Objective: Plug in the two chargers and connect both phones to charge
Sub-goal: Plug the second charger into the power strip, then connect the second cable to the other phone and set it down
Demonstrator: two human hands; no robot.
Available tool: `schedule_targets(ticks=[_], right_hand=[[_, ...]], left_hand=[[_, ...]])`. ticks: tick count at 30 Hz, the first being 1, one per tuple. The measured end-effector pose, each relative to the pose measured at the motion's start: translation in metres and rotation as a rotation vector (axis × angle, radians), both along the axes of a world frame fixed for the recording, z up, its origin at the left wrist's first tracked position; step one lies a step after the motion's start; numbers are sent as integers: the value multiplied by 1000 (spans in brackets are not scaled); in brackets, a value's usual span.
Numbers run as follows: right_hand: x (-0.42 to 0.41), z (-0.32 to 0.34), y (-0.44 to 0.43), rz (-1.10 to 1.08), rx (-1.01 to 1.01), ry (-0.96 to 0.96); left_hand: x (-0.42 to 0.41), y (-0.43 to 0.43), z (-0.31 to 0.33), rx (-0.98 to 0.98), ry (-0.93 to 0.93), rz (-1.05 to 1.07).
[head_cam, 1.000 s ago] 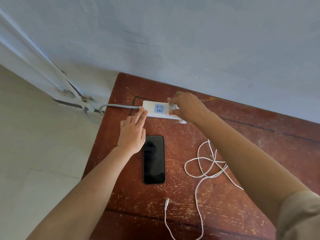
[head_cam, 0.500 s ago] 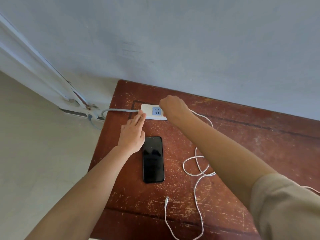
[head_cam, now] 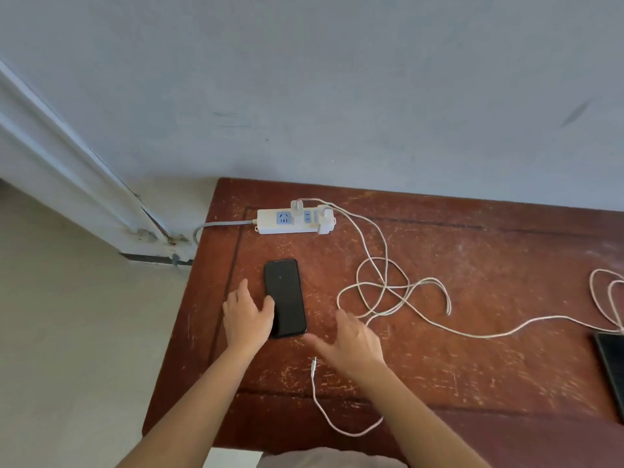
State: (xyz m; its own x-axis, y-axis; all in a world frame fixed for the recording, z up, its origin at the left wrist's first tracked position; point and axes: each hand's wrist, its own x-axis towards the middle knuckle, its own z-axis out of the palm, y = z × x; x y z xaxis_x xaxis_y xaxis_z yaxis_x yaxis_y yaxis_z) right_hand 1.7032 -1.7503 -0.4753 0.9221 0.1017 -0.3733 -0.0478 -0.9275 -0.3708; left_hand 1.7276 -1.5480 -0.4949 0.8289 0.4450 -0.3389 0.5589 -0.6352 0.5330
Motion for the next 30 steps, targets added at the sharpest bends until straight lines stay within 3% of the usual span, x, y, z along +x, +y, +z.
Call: schedule_targets(ticks=[2,4,10,17,21,25,30], right_hand=[[-25,-9,-3,57,-96,180],[-36,-13,-7,110,-129,235],[-39,-10,-23,-40,-18,147],[-44,7,-39,-566,516,236],[-35,11,-44,-747,714,272],[-21,22,-39,-650,823,221],[-9,35,-30,-527,899,162]], left_hand=[[-5,-5,0,-64,28,39],[-2,-11,2,-102,80,45],[35,-36,13,-3,266,15],[49,-50,12,180,321,-17],[41,-51,16,-205,289,246],[32,-59,27,-553,201,390],[33,-74,48,-753,114,428]])
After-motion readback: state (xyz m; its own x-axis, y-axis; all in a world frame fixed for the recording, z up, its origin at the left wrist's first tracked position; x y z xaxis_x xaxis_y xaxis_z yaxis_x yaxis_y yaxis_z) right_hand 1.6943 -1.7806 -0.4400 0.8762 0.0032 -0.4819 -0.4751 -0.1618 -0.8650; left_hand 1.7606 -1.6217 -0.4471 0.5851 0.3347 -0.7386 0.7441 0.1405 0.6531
